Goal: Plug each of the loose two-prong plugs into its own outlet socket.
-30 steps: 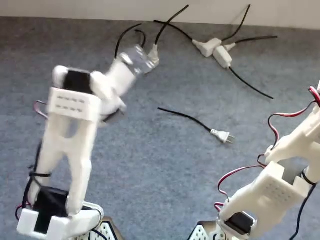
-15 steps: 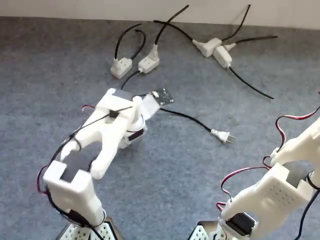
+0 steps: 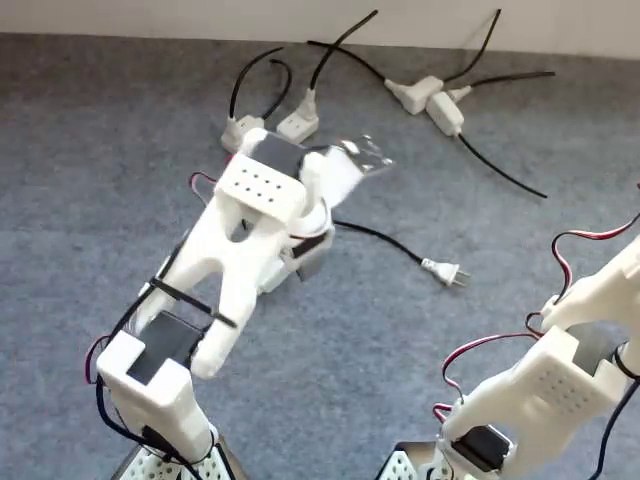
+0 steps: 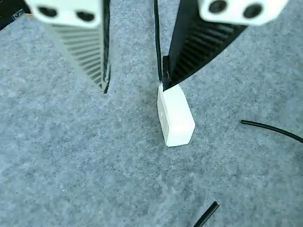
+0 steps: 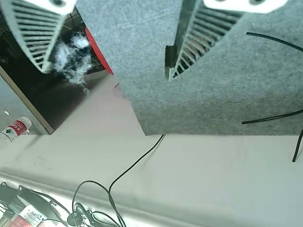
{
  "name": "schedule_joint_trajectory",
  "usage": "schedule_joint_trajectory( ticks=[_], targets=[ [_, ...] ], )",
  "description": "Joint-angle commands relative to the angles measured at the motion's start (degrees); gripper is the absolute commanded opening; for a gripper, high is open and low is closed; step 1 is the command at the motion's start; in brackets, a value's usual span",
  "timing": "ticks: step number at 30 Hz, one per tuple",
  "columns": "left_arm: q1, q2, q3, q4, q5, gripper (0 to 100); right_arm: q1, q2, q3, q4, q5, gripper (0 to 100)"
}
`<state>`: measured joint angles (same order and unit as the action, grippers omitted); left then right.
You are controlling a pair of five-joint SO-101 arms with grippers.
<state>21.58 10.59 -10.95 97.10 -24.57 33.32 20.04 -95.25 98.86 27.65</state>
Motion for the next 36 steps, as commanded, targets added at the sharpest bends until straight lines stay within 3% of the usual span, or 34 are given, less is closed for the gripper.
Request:
schedule_joint_trajectory(
  ticks=[1,7,11,18,26,31,36],
  targets=[
    [-2.0,-2.6,-1.9,-0.6,0.4,19,0.5,-2.2,-5.8,2.3,-0.6,34.6],
    [-13.1,-2.6,9.5,-13.2,-7.9,19,1.7,-2.2,-5.8,2.3,-0.6,34.6],
    [-14.3,-2.7,16.1,-17.1,-8.3,19,1.7,-2.2,-5.8,2.3,-0.6,34.6],
    [-6.6,-2.7,21.2,-19.2,-7.0,19,1.6,-2.2,-5.8,2.3,-0.6,34.6],
    [0.4,-2.6,30.4,-30.8,-2.7,19,2.9,-2.2,-5.8,2.3,-0.6,34.6],
    [6.1,-3.4,30.8,-30.5,2.8,19,3.0,-2.2,-5.8,2.3,-0.6,34.6],
    [12.6,-3.4,26.4,-24.3,7.3,19,2.9,-2.2,-5.8,2.3,-0.6,34.6]
  ],
)
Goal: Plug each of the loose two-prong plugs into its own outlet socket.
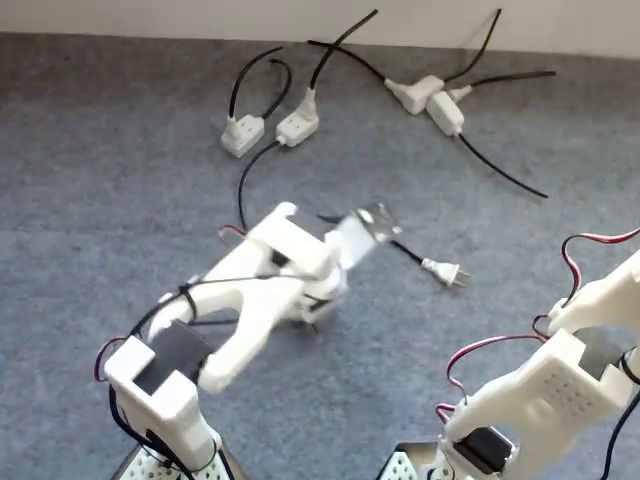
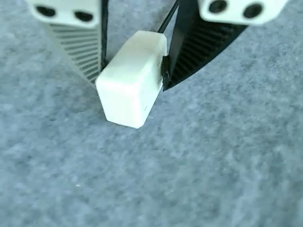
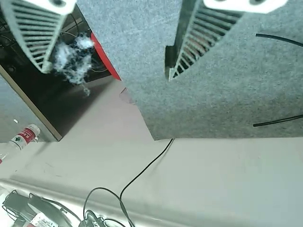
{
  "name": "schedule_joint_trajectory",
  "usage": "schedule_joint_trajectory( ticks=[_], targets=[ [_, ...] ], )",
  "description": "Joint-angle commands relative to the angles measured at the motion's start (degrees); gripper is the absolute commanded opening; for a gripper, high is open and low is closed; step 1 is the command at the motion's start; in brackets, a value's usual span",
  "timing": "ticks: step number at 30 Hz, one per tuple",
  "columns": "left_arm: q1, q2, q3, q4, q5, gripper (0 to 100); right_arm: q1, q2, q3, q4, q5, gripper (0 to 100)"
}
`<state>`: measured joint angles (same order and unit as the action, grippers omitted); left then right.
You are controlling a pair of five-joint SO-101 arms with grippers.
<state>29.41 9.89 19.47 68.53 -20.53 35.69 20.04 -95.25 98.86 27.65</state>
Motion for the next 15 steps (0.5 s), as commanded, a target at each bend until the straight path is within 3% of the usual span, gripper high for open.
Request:
schedule_joint_trajectory(
  ticks=[1,15],
  targets=[
    [5.1,-2.7,-5.3,5.1,4.3,19,0.5,-2.2,-5.8,2.3,-0.6,34.6],
    [5.6,-2.6,-26.0,24.7,5.8,19,0.5,-2.3,-0.3,2.3,-0.6,34.6]
  ],
)
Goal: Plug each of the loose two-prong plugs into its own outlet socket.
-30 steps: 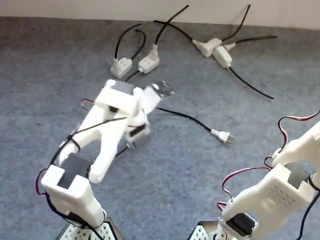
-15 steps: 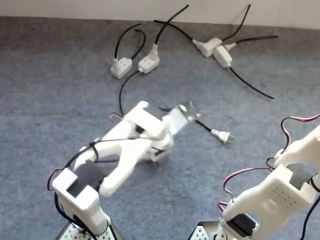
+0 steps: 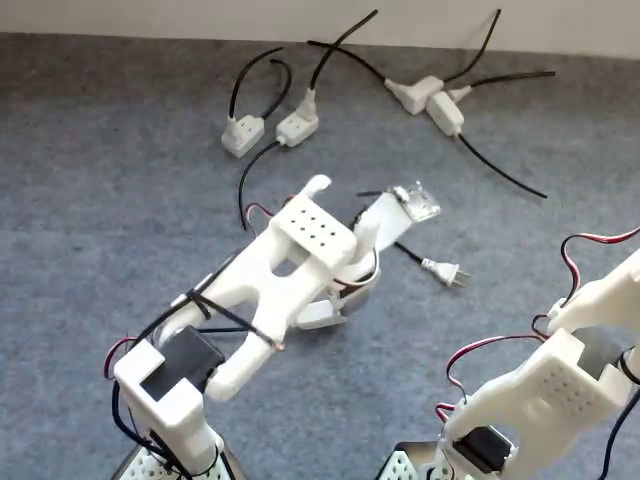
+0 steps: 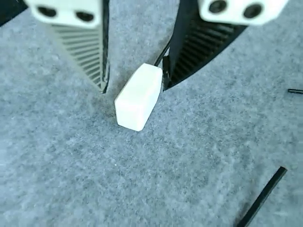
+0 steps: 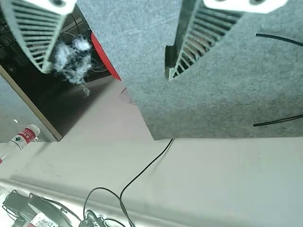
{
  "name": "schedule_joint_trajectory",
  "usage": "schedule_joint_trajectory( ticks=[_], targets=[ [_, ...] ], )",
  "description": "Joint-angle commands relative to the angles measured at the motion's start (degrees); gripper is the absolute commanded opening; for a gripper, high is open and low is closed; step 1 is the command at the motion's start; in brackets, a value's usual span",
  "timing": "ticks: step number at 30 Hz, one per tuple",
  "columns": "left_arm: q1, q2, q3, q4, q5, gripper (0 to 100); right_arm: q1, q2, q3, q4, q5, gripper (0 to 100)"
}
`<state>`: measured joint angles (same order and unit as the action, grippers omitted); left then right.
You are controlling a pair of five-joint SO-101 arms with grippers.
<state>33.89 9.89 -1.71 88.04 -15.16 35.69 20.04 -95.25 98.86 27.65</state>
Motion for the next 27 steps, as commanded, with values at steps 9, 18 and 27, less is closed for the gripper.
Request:
schedule_joint_trajectory(
  ticks=[9,18,27],
  targets=[
    [-0.7,-2.2,6.0,-0.6,0.4,19,0.7,-2.3,17.4,2.2,-0.6,34.6],
    [2.8,-2.0,17.4,-9.7,0.4,19,0.7,-2.4,18.3,2.2,-0.6,34.6],
    [7.9,-2.1,23.7,-16.1,0.5,19,3.2,-2.6,18.3,2.2,-0.6,34.6]
  ],
)
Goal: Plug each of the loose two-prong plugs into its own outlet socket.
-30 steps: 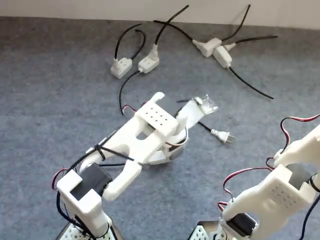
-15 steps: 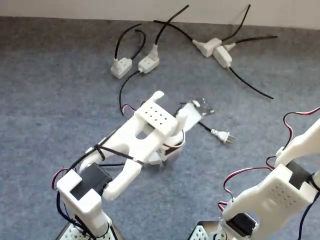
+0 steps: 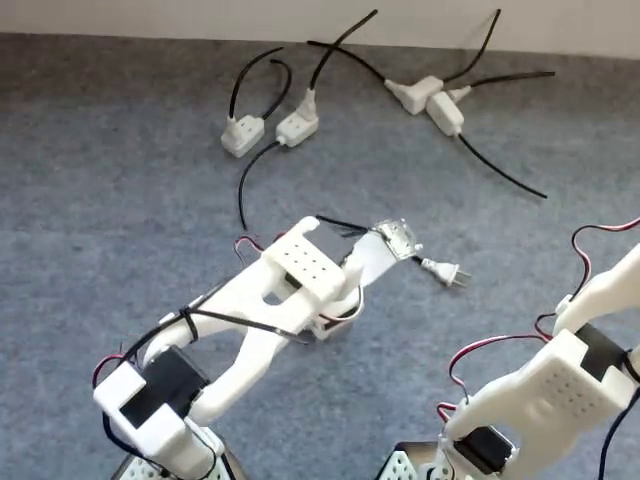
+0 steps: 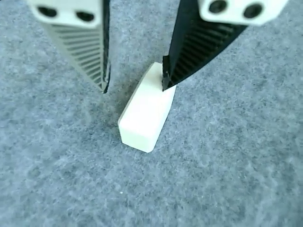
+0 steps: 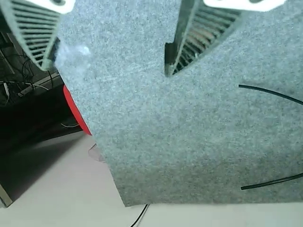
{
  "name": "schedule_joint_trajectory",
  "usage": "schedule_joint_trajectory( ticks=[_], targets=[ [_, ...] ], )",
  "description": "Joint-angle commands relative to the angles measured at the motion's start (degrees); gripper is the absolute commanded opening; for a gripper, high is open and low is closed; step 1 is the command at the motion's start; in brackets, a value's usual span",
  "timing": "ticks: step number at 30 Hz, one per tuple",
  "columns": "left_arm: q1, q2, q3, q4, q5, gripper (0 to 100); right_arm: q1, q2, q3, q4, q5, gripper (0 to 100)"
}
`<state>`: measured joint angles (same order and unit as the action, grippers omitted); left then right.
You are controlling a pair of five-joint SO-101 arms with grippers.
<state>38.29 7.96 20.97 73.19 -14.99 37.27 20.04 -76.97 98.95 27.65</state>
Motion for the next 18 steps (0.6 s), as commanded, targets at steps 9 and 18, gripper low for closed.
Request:
schedule_joint_trajectory(
  ticks=[9,18],
  targets=[
    [6.3,-0.7,-1.1,5.2,0.4,19,1.9,-2.7,0.0,2.2,-0.6,34.6],
    [3.3,-2.7,-6.3,8.7,0.4,19,2.1,-2.7,0.0,2.2,-0.6,34.6]
  ],
)
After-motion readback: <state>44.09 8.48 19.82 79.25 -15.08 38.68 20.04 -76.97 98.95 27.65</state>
